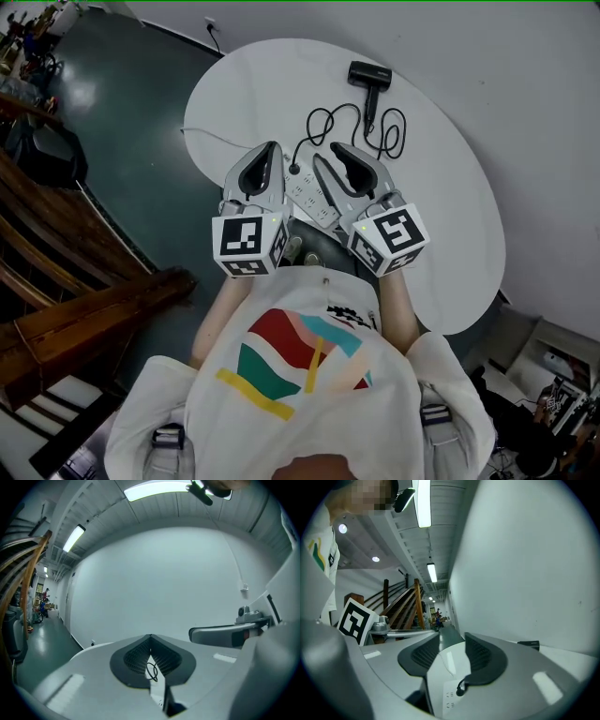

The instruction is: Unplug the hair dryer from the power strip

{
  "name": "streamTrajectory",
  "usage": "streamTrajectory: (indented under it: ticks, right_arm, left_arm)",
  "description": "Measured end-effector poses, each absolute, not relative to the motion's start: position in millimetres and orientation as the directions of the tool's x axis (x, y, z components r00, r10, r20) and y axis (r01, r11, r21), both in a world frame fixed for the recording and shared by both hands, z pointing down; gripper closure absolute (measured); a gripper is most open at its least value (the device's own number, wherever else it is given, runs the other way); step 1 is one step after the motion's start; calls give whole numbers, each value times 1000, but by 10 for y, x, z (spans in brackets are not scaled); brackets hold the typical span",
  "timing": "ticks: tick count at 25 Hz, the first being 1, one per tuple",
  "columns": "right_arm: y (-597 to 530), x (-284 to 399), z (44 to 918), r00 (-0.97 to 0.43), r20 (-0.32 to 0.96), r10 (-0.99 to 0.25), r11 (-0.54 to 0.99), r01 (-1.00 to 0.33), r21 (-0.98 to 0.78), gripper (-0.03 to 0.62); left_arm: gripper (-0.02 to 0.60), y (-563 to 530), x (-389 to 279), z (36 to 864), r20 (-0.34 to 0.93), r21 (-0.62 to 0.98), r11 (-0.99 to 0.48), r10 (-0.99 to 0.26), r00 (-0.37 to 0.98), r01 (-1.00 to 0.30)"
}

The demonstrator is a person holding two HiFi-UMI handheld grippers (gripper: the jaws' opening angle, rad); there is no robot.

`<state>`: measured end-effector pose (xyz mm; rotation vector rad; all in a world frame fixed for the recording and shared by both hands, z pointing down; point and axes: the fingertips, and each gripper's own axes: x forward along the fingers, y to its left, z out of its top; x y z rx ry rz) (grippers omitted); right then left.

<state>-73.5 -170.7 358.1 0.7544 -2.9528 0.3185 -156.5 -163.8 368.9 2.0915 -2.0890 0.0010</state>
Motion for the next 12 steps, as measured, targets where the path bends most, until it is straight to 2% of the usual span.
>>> streamTrajectory:
  ticks: [1,2,7,12]
  right_arm:
    - [-1706,-766,3643,-883,150,-445,864,-467,-186,374]
    - [-1705,-791,3729,-885,185,-428,869,-459,-184,347]
    - [-1739,-777,4460,-827,400,-395,863,-484,-147,387]
    - [-1461,-661,5394,-700,681,-215,875,-448,-184,379]
  left_arm:
    - [581,-1655,-1566,3704,133,130,0,-991,18,-991]
    - [581,-1669,-1563,3727,138,130,-8,-990,26,-992]
    - [567,-1774,-1528,3958,183,129,-49,-981,72,-991]
    - [554,-1768,-1579,4134,226,141,-61,-970,92,-988]
